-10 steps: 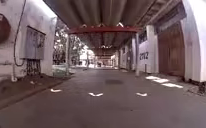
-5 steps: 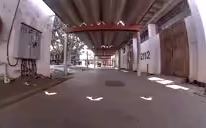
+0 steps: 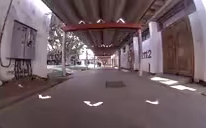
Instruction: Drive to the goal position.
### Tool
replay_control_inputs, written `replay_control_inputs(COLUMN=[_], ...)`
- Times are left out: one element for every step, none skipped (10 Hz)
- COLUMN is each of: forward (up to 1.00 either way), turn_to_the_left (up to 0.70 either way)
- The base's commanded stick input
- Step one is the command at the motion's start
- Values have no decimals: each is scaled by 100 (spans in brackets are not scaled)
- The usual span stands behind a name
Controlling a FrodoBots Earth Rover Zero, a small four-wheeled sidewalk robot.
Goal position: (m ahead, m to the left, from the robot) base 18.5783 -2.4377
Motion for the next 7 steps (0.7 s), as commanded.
replay_control_inputs(forward=[50,50,50,50,50,50,50], turn_to_the_left=[0,0,0,0,0,0,0])
